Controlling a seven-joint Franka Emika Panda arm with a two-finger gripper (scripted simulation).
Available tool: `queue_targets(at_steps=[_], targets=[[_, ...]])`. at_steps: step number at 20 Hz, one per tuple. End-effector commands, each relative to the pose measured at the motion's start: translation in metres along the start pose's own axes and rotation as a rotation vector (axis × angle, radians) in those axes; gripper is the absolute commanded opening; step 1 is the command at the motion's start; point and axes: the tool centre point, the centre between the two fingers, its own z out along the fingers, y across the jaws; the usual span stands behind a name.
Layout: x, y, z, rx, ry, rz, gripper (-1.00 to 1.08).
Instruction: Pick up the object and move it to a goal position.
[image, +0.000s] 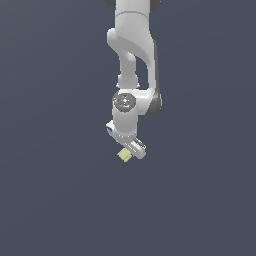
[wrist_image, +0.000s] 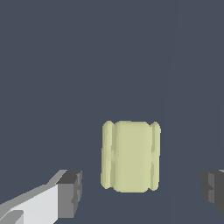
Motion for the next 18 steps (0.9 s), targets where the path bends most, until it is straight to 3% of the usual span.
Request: queue_targets(at_steps=[1,10,18], targets=[[-0.001,0.0,0.003,0.0,0.0,0.024,1.0],[-0.001,0.001,0.01,0.0,-0.001,0.032,1.0],[-0.002,0.001,0.045,0.0,-0.001,0.036,1.0]])
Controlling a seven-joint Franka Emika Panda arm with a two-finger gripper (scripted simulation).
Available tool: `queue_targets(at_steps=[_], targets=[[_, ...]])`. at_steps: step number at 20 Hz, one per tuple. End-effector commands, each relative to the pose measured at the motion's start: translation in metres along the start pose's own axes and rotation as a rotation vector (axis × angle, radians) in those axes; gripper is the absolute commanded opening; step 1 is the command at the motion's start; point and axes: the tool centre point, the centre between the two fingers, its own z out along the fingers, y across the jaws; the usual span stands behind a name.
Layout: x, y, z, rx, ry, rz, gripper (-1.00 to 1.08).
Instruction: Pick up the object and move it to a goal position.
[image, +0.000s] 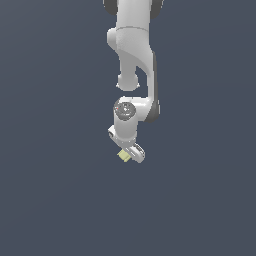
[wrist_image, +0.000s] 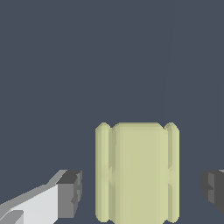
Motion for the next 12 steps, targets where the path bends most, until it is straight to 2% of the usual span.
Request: queue_targets(at_steps=[1,6,7,12], targets=[[0.0,0.0001,0.0102,0.0,0.0,0.001,1.0],[0.0005,-0.0008,0.0168,0.0,0.0,0.001,1.0],[0.0005,-0.0008,0.0168,0.0,0.0,0.001,-1.0],[0.0005,-0.0008,0.0168,0.0,0.0,0.001,-1.0]])
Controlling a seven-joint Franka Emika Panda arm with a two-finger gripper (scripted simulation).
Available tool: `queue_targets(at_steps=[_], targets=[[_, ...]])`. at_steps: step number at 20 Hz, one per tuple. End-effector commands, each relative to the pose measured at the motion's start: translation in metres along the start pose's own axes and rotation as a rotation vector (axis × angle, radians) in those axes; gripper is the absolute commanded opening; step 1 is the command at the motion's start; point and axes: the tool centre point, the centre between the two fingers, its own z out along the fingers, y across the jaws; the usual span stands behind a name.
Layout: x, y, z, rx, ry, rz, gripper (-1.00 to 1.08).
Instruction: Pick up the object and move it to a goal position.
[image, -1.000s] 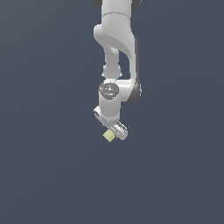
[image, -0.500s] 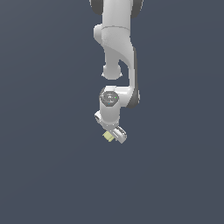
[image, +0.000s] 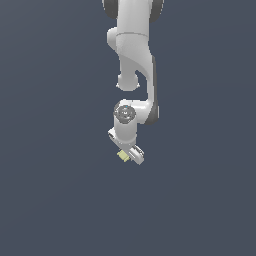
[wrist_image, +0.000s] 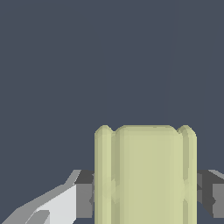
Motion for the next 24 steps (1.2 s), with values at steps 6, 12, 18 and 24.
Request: queue_targets(at_steps=[6,12,18,24], targets=[[0.0,-0.001,0.0,0.001,0.0,-0.001,-1.0],[-0.007,-0.001,-0.01,0.001,0.0,-0.001,-1.0],[-0.025,-0.001,-0.034,0.001,0.0,-0.001,-1.0],[-0.053,-0.003,-0.073,0.001,0.0,-0.001,-1.0]])
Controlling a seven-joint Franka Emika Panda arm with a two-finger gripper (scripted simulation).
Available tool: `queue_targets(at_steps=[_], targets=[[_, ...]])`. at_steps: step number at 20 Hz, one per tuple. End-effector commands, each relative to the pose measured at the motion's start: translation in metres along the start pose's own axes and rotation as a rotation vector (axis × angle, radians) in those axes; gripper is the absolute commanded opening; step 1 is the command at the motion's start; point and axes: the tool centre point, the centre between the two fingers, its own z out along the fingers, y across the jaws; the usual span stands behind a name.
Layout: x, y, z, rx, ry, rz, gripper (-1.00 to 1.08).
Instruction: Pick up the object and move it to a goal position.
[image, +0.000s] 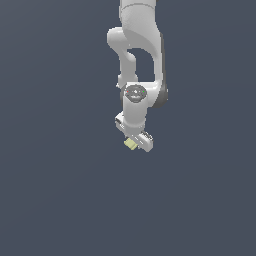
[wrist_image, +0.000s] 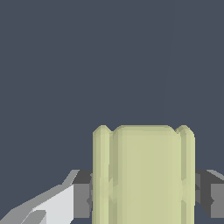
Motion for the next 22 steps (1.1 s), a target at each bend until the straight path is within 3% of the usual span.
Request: queue_targets(at_steps=[1,12,22], targets=[[-0.014,-0.001,-0.019,0.001,0.0,0.0,-1.0],[-0.071,-0.005,-0.103,-0.001,0.001,-0.001,-1.0],[-0.097,-0.008,-0.142,-0.002,0.002,-0.001,-1.0]])
